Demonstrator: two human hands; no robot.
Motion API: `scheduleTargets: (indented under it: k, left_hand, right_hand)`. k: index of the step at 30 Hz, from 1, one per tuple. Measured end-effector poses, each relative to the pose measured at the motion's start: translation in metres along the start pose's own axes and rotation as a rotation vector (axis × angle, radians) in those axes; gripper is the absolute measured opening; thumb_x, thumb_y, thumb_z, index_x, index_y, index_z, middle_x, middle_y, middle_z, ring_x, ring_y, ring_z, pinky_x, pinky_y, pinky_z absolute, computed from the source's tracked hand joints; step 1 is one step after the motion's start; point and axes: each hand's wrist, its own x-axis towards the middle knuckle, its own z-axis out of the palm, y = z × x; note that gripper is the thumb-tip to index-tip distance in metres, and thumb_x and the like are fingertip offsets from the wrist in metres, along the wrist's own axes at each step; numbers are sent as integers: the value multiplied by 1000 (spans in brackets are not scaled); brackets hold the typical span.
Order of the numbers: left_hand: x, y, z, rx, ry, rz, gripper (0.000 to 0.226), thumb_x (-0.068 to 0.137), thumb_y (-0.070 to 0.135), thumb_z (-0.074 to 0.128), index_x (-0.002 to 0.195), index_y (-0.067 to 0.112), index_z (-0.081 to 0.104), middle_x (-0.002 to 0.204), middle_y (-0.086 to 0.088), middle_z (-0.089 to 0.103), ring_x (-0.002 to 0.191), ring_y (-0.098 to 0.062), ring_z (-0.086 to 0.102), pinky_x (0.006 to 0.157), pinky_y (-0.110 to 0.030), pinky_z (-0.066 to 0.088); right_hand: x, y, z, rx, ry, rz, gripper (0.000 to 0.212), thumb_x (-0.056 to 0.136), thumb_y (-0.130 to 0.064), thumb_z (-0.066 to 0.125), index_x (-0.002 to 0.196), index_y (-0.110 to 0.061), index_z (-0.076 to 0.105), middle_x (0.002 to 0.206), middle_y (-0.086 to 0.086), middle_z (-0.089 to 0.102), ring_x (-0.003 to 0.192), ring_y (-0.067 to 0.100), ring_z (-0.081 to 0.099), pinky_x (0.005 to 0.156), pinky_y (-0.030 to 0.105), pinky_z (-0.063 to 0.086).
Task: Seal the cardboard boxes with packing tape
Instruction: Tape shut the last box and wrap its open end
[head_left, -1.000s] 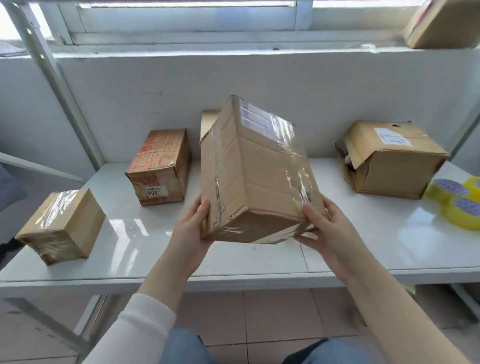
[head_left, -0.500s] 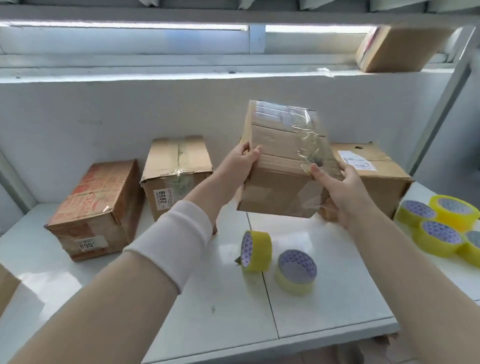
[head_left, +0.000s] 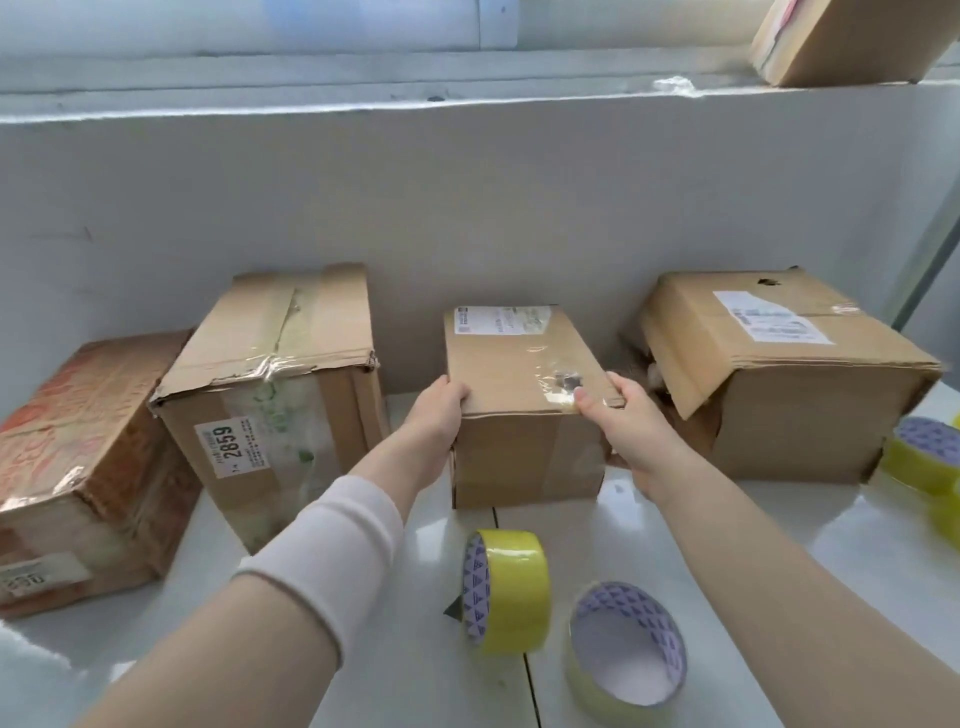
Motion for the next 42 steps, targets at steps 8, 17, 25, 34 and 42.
scheduleTargets:
  k: [8, 17, 25, 34, 42]
  left_hand:
    - [15, -6, -3, 182, 22, 60, 28, 99, 22, 29, 116, 15, 49, 115, -10, 55, 101, -26, 50, 92, -38, 41]
    - [-21, 49, 35, 1018, 86, 571, 50, 99, 16, 40, 147, 9, 27, 151, -10, 33, 140, -26, 28, 111, -36, 24]
    - [-40, 70, 135, 1779, -4, 993, 46, 100, 16, 32, 145, 12, 30, 154, -12, 24, 146, -31, 8, 118, -43, 5]
    - [23, 61, 204, 2072, -20, 974, 48, 99, 18, 29, 146, 8, 24, 155, -17, 21, 147, -32, 6, 117, -45, 3]
    - [66, 67, 230, 926, -83, 310, 47, 104, 29, 25, 128, -4, 48, 137, -21, 48, 126, -34, 43, 97, -34, 33]
  right_hand:
    - [15, 7, 11, -85, 19, -14, 69, 91, -36, 57, 147, -20, 20, 139, -1, 42, 121, 18, 47, 96, 34, 44]
    - [-15, -30, -47, -743, 218, -270, 54, 95, -38, 47, 142, -15, 34, 142, 6, 40, 129, 22, 40, 98, 34, 36]
    - [-42, -40, -199, -1450, 416, -274, 47, 92, -32, 52, 132, -9, 42, 131, 13, 47, 121, 31, 42, 96, 39, 35]
    - [2, -5, -284, -1871, 365, -134, 55, 96, -15, 38, 147, -13, 17, 147, 12, 29, 141, 30, 22, 110, 44, 26]
    - [41, 6, -299, -771, 581, -148, 35, 100, -24, 35, 128, -13, 53, 126, 8, 59, 114, 30, 53, 97, 43, 42]
